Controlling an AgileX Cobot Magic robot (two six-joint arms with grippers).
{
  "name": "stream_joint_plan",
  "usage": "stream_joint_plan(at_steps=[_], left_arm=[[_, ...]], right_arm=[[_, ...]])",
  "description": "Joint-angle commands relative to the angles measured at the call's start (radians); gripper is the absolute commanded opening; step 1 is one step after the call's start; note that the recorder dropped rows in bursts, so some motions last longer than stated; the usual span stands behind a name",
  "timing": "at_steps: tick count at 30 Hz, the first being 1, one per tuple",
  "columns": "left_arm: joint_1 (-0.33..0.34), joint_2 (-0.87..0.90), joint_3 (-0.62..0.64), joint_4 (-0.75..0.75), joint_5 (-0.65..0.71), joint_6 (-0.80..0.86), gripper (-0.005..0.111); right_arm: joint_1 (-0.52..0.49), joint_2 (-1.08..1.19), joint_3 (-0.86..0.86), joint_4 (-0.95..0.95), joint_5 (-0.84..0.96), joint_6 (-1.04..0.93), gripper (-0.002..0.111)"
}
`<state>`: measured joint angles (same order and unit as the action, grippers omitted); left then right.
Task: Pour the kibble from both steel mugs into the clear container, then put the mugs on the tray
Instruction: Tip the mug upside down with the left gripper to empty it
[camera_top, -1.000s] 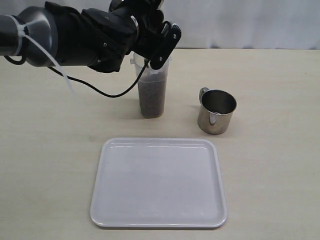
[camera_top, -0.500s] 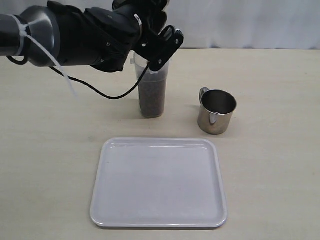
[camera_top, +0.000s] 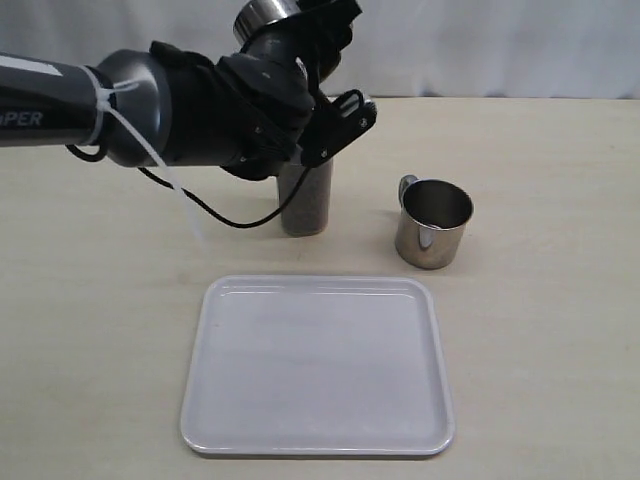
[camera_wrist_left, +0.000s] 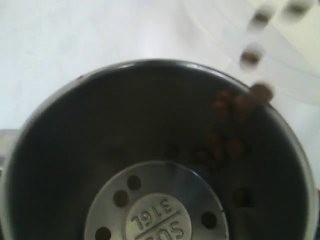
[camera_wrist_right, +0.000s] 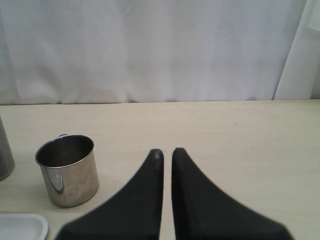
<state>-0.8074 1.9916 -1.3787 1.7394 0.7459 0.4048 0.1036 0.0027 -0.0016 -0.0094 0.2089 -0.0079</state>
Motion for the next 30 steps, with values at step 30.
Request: stream_joint_plan(at_steps=[30], left_arm=[[-0.088,0.085,-0.011,0.005,0.298,0.064,0.0]], right_arm=[[0.003,-0.003,0.002,0.002,0.001,0.001,0.005]])
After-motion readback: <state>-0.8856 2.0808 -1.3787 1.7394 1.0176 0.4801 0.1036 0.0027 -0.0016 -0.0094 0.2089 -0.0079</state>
